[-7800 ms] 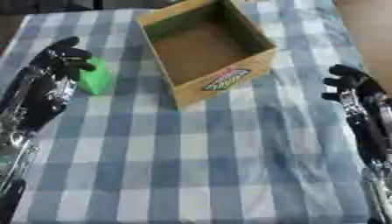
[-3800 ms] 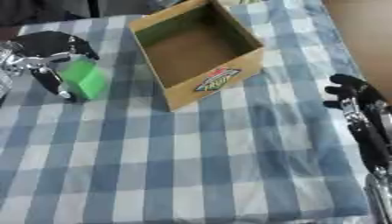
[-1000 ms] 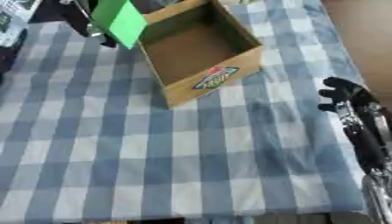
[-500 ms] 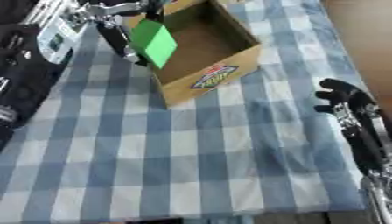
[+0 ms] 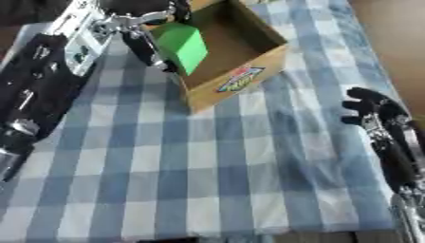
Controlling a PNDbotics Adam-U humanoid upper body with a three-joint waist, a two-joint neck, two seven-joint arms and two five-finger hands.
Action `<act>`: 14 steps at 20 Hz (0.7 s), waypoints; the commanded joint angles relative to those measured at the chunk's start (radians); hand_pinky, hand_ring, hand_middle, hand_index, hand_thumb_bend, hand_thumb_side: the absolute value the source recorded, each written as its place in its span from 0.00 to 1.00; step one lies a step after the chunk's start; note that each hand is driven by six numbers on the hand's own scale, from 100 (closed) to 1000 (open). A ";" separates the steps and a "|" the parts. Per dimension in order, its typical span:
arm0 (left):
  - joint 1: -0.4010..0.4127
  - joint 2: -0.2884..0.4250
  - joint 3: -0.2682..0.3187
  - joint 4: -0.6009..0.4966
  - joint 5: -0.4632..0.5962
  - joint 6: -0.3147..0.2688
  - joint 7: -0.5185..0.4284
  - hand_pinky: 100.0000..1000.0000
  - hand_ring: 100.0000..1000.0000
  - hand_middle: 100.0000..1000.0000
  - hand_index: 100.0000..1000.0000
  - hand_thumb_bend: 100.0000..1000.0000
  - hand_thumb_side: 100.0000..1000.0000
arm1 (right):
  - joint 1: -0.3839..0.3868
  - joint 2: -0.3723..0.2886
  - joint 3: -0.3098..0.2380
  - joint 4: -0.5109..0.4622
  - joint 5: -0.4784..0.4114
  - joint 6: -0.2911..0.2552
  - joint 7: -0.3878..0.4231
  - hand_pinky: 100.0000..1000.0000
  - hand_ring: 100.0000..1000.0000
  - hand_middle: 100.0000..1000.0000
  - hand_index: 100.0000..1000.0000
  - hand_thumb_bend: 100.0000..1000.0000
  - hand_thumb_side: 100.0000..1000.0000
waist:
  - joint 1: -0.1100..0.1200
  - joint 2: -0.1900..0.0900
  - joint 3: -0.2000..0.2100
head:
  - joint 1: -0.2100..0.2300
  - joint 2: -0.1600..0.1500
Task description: Pick up objects on the table and place them in the box.
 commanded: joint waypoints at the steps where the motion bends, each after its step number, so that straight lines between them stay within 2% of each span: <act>1: 0.017 -0.026 -0.016 0.043 -0.046 0.005 0.022 0.72 0.61 0.51 0.69 0.50 0.01 | -0.012 -0.005 0.002 -0.011 -0.005 -0.003 0.005 0.69 0.79 0.79 0.83 0.00 0.70 | -0.007 -0.004 -0.004 | 0.005 -0.010; 8: 0.020 -0.040 -0.021 0.050 -0.086 0.021 0.076 0.71 0.60 0.50 0.68 0.49 0.00 | -0.013 -0.004 0.003 -0.011 -0.005 -0.003 0.007 0.69 0.80 0.79 0.83 0.00 0.70 | -0.009 -0.005 -0.006 | 0.010 -0.013; 14: -0.004 0.002 -0.026 0.013 -0.057 0.007 0.059 0.70 0.57 0.46 0.65 0.44 0.00 | -0.011 -0.007 0.002 -0.010 -0.003 -0.003 0.007 0.69 0.79 0.79 0.83 0.00 0.70 | -0.005 -0.010 -0.005 | 0.006 -0.016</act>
